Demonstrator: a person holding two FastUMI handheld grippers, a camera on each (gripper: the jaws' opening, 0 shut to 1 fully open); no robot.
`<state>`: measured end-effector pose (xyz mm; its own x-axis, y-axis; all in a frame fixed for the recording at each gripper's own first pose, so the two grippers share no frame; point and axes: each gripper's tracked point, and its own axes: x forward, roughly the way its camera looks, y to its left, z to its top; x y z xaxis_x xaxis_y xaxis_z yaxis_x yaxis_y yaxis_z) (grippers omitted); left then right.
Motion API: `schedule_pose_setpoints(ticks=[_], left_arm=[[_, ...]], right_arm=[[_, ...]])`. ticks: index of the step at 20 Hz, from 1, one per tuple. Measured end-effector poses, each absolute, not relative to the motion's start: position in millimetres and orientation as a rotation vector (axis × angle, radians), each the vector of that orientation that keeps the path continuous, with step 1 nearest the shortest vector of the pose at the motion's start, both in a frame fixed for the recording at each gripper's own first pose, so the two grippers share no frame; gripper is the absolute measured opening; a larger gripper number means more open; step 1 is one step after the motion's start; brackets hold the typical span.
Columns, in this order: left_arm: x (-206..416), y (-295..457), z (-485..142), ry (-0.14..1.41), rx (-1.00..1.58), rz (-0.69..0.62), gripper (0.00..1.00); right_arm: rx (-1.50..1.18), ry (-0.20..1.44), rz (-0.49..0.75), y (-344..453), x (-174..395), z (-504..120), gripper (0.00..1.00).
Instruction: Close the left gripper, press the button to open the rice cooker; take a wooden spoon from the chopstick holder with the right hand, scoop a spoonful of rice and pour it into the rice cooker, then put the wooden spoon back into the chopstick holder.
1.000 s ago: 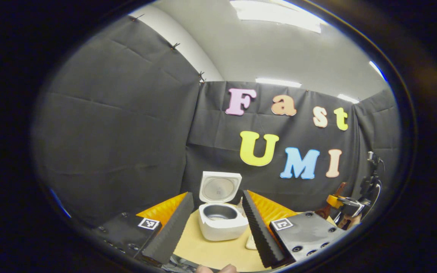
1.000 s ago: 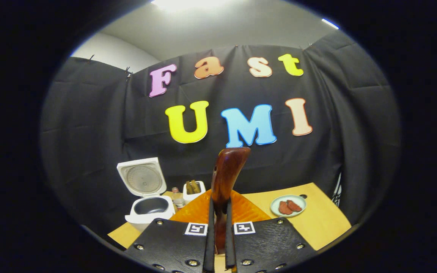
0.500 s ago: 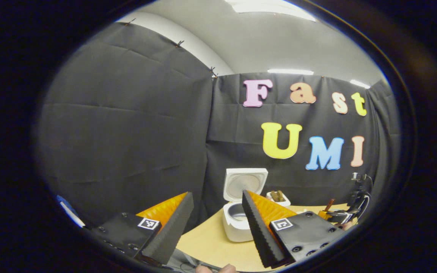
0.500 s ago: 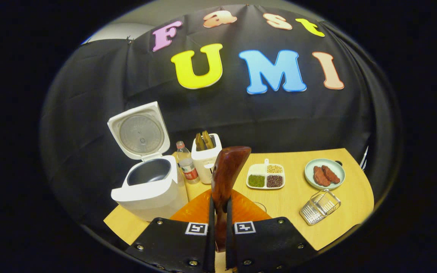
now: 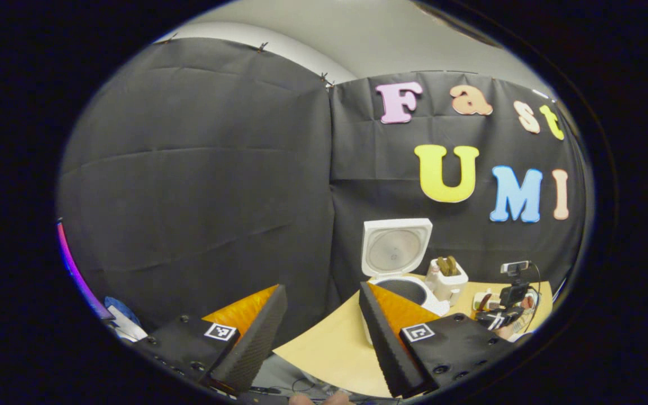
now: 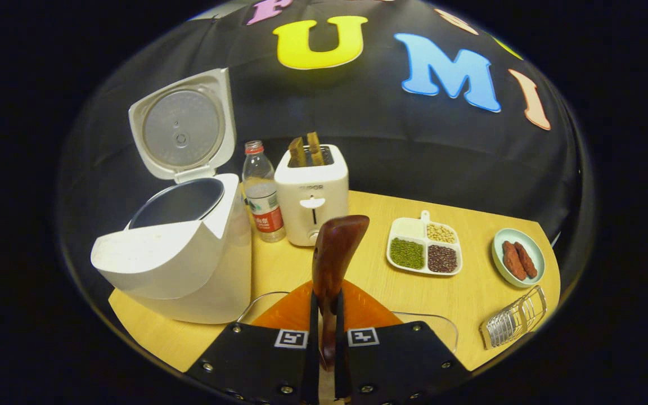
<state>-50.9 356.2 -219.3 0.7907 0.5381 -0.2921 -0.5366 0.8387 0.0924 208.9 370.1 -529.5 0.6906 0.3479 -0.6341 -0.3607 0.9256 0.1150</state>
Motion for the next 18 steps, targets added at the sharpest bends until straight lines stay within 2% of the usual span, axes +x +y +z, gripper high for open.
schedule_pose_setpoints(ticks=[2, 3, 4, 5, 6, 8, 12, 13, 15, 16, 17, 18], left_arm=[[-50, 357, -224, 0.324, -0.028, 0.594, 0.85], [-48, 358, -223, 0.321, -0.041, 0.6, 0.92], [-48, 360, -222, 0.318, -0.043, 0.608, 0.86], [-48, 360, -220, 0.314, -0.04, 0.612, 0.97], [-49, 359, -220, 0.309, -0.035, 0.613, 0.85], [-46, 358, -228, 0.309, -0.027, 0.613, 0.85], [-50, 345, -211, 0.295, -0.029, 0.601, 0.85], [-52, 344, -209, 0.291, -0.028, 0.598, 0.97], [-54, 339, -201, 0.279, -0.019, 0.596, 0.97], [-57, 337, -196, 0.27, -0.011, 0.598, 0.85], [-59, 336, -191, 0.263, -0.004, 0.598, 0.85], [-61, 333, -186, 0.258, 0.005, 0.597, 0.91]], right_arm=[[0.039, 0.742, 0.461, 397, 197, -531, 0.11], [0.036, 0.763, 0.494, 403, 188, -530, 0.11], [0.028, 0.774, 0.516, 406, 179, -533, 0.11], [0.031, 0.792, 0.54, 406, 170, -533, 0.11], [0.048, 0.814, 0.561, 407, 160, -535, 0.11], [0.106, 0.867, 0.586, 398, 145, -536, 0.11], [0.404, 0.964, 0.478, 368, 149, -537, 0.11], [0.487, 0.98, 0.444, 361, 152, -537, 0.11], [0.568, 0.976, 0.421, 353, 158, -535, 0.11], [0.598, 0.971, 0.418, 351, 159, -532, 0.11], [0.638, 0.969, 0.41, 347, 161, -530, 0.11], [0.687, 0.968, 0.396, 343, 164, -528, 0.11]])
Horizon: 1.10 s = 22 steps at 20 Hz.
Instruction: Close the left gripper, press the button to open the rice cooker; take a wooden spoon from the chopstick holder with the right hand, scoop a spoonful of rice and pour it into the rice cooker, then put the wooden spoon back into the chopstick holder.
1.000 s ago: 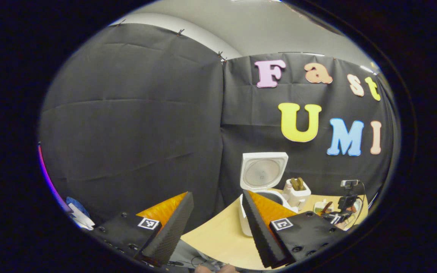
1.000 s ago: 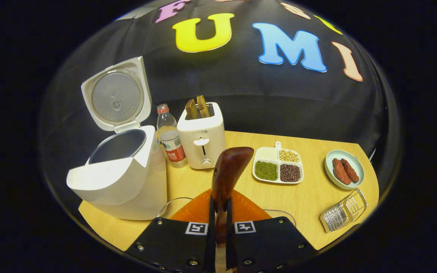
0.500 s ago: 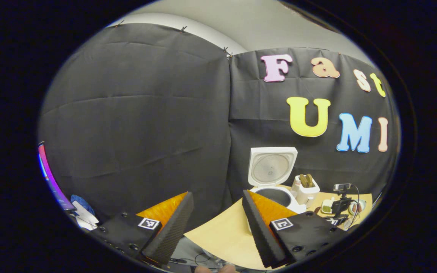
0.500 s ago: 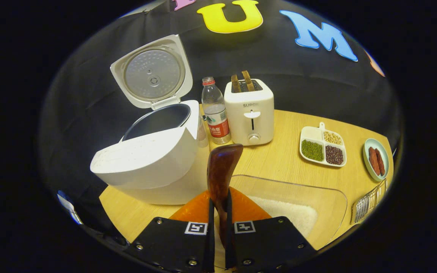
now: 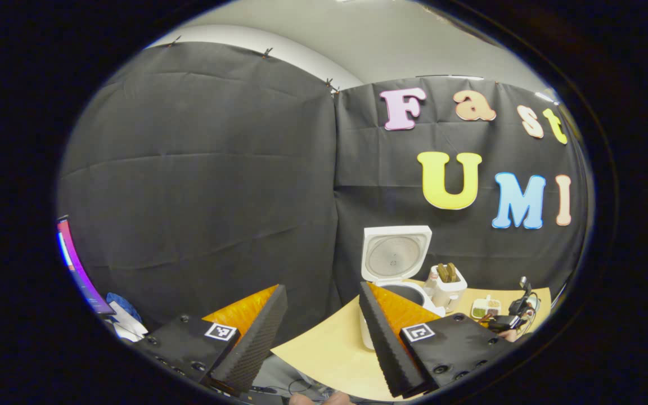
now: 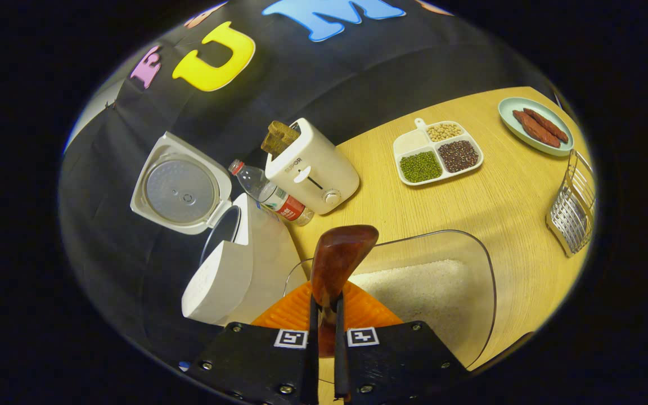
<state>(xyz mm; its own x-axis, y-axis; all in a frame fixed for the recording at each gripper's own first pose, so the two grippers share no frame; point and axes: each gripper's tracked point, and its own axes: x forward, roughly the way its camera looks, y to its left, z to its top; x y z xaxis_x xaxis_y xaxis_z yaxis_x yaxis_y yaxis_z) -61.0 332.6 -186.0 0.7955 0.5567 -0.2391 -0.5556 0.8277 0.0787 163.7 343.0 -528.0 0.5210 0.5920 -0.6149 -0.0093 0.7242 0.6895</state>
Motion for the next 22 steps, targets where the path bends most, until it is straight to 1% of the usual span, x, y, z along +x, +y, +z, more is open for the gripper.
schedule_pose_setpoints(ticks=[1, 5, 9, 12, 16, 19, 20, 21, 22], left_arm=[[-63, 330, -183, 0.257, 0.014, 0.596, 0.85], [-67, 324, -170, 0.244, 0.047, 0.59, 0.85], [-63, 308, -167, 0.243, 0.049, 0.557, 0.85], [-61, 301, -166, 0.236, 0.024, 0.544, 0.85], [-67, 304, -159, 0.223, 0.034, 0.55, 0.85], [-76, 311, -156, 0.216, 0.029, 0.573, 0.85], [-78, 313, -156, 0.215, 0.027, 0.582, 0.97], [-79, 319, -168, 0.215, 0.024, 0.593, 0.91], [-82, 322, -170, 0.218, 0.019, 0.601, 0.91]], right_arm=[[0.736, 0.961, 0.383, 338, 167, -525, 0.11], [0.85, 0.932, 0.35, 305, 171, -517, 0.11], [0.99, 0.906, 0.31, 276, 173, -503, 0.11], [1.103, 0.878, 0.311, 265, 176, -480, 0.11], [1.245, 0.832, 0.355, 277, 184, -436, 0.11], [1.23, 0.796, 0.434, 307, 197, -403, 0.11], [1.221, 0.786, 0.463, 322, 201, -391, 0.11], [1.211, 0.777, 0.492, 338, 205, -381, 0.11], [1.191, 0.769, 0.52, 354, 208, -371, 0.11]])
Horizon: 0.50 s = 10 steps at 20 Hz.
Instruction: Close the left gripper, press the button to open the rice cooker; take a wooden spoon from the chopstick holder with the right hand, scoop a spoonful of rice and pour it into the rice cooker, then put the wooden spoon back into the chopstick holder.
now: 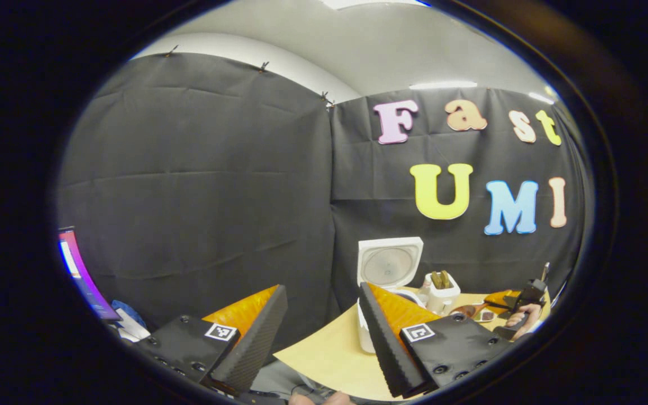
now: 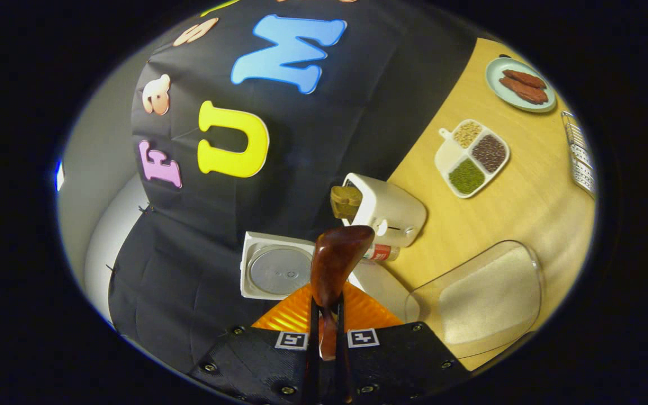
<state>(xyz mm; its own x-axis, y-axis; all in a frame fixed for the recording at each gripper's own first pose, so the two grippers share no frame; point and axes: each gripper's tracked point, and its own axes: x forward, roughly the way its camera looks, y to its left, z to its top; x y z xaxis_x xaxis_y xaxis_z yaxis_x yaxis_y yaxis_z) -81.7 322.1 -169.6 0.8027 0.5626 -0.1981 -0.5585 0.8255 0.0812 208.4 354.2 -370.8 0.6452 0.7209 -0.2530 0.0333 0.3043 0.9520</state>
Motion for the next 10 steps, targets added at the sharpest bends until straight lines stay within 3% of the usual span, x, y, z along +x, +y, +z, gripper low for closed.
schedule_pose_setpoints(ticks=[10], left_arm=[[-118, 354, -163, 0.239, -0.003, 0.727, 0.86]], right_arm=[[0.667, 0.642, 0.745, 527, 256, -340, 0.11]])
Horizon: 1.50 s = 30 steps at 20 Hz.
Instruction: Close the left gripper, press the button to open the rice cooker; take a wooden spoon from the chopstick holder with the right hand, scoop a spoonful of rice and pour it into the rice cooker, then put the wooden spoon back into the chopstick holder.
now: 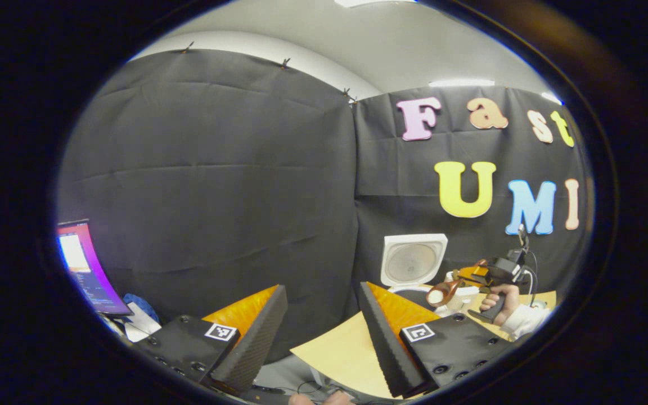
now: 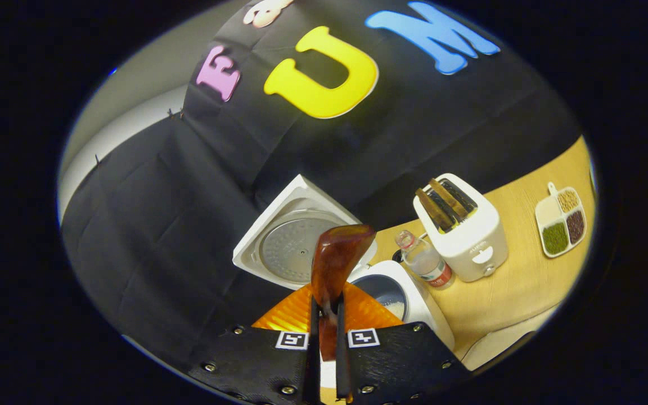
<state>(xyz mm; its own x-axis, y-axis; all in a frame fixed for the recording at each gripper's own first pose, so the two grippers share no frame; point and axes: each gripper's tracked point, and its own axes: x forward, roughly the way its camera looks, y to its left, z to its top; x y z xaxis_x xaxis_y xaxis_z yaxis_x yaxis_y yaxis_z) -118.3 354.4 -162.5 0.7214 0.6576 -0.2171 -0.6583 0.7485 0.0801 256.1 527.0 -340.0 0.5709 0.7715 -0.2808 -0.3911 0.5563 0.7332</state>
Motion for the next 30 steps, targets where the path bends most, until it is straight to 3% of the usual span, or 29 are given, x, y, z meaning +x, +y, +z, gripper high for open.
schedule_pose_setpoints(ticks=[1, 2, 3, 12, 16, 17, 21, 23, 30], left_arm=[[-122, 359, -165, 0.246, -0.006, 0.743, 0.85], [-127, 365, -170, 0.255, -0.008, 0.76, 0.97], [-132, 371, -171, 0.26, -0.01, 0.776, 0.85], [-161, 407, -202, 0.288, -0.04, 0.888, 0.85], [-167, 413, -201, 0.289, -0.045, 0.905, 0.85], [-168, 413, -199, 0.288, -0.042, 0.906, 0.91], [-174, 412, -196, 0.29, -0.035, 0.904, 0.88], [-176, 413, -193, 0.287, -0.028, 0.904, 0.91], [-194, 401, -175, 0.23, -0.026, 0.882, 0.86]], right_arm=[[0.59, 0.618, 0.76, 541, 259, -342, 0.11], [0.494, 0.6, 0.779, 555, 261, -346, 0.11], [0.396, 0.577, 0.797, 564, 262, -352, 0.11], [-0.26, 0.311, 0.956, 576, 256, -350, 0.11], [-0.493, 0.147, 0.979, 576, 264, -351, 0.11], [-0.544, 0.105, 0.99, 577, 265, -350, 0.11], [-0.717, -0.045, 0.968, 572, 266, -342, 0.11], [-0.726, -0.058, 0.964, 569, 263, -333, 0.11], [-0.139, 0.322, 0.846, 513, 287, -299, 0.11]])
